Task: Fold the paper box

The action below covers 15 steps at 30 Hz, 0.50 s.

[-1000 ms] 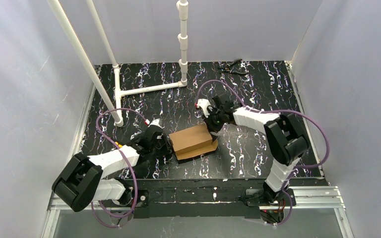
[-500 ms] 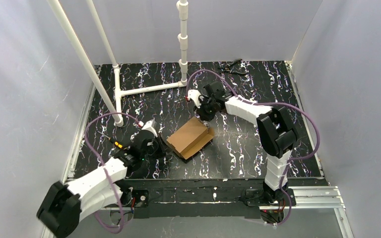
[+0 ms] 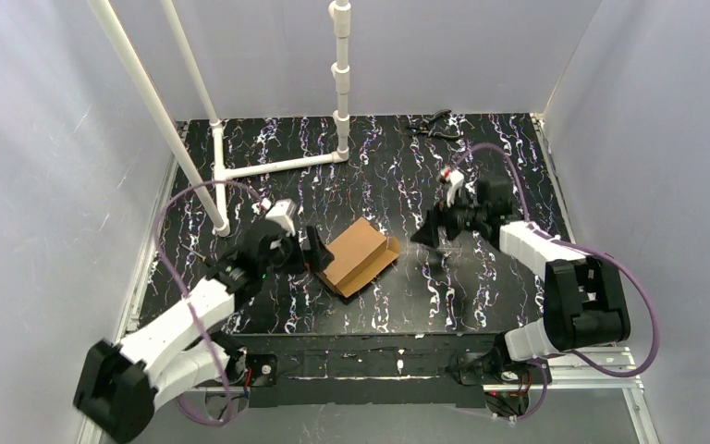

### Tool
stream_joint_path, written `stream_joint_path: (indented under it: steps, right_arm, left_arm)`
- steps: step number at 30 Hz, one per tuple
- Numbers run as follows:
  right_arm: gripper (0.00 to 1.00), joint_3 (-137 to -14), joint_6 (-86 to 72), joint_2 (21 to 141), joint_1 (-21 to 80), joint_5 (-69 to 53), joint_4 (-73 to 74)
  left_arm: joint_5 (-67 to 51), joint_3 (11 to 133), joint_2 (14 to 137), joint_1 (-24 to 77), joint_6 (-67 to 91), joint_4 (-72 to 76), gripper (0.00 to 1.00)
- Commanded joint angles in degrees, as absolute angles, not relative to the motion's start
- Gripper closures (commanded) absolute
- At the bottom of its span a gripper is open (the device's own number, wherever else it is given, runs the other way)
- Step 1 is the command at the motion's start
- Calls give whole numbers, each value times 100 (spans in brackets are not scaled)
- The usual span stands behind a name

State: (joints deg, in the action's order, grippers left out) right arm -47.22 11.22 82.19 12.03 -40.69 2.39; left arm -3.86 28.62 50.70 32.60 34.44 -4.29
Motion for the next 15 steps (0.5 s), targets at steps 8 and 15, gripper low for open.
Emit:
stream_joint_path:
  steps: [8, 15]
  right_arm:
    - [3, -2922, -1684, 8607, 1312, -4815, -3371]
    - [12, -3144, -1593, 8975, 1338, -4835, -3521]
  left_arm:
    - [-1745, 4449, 7597, 2757, 1380, -44, 2]
    - [-2613, 4745, 8201, 2280, 1389, 318, 2]
